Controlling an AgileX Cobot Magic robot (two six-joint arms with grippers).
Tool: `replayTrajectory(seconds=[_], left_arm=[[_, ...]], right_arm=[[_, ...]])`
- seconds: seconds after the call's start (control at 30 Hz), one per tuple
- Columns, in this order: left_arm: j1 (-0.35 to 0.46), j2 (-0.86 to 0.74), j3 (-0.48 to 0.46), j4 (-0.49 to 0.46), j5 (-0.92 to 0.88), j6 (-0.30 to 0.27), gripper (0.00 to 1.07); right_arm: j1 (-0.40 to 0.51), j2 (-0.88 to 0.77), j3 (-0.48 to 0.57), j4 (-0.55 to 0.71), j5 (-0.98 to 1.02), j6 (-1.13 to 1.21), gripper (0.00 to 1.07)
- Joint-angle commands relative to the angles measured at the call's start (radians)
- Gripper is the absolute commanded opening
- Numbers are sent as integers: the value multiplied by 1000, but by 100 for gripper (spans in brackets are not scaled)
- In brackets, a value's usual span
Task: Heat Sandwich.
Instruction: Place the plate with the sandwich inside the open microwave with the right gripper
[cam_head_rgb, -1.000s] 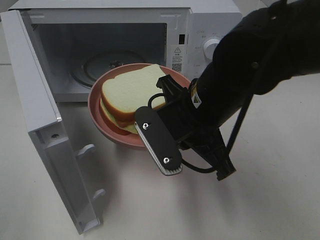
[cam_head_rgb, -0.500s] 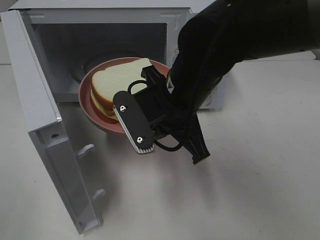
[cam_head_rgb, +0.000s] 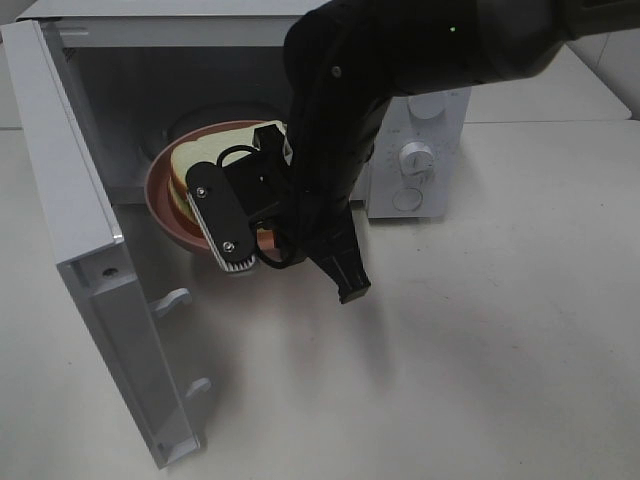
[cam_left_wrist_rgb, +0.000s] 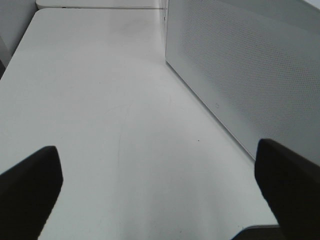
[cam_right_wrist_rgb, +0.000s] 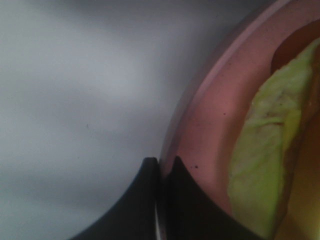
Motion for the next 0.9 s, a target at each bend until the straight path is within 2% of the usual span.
replayTrajectory(seconds=[0.03,0.67,0.9], left_arm=[[1,-16,3,-3,-13,1,100],[1,-16,3,-3,-13,1,100],[1,-16,3,-3,-13,1,100]], right_arm=[[-5,36,-73,18,10,8,0],[-40,207,-369,14,107,104,0],[-40,288,-512,9,125,161,0]])
